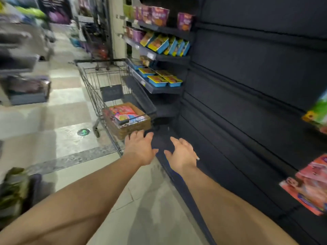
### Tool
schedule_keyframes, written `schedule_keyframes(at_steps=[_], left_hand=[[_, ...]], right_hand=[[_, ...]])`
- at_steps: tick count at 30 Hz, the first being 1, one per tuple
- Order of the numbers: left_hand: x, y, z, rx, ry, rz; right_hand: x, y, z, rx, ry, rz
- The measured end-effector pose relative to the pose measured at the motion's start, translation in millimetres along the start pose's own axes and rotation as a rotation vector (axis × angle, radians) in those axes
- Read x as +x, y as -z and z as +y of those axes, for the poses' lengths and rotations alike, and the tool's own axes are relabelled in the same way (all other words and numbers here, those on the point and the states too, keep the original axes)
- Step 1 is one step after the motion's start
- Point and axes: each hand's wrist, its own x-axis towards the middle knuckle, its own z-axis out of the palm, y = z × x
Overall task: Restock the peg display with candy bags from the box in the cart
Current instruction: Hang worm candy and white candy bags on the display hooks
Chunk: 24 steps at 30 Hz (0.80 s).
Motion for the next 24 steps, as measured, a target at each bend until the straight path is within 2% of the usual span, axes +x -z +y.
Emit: schedule_keyframes(at_steps=[6,11,18,24], left_hand=[[49.3,4.9,-77.6,0.021,0.148,0.037],[122.5,9.2,-127.5,0.074,0.227,0.074],[232.9,19.3,-166.0,0.071,0.282,0.075],[295.4,10.3,-212.3,0.024,0.344,0.029]], right_hand=[[78.2,-37.2,-63.6,0.014,0.121,-0.041],[166.5,-54.2,-100.5,0.038,0.202,-0.065],[302.8,-60.2,-134.1,-0.037,0.264,-0.098],[378.4,-92.6,-166.8,-0.089,0.288,-0.162]])
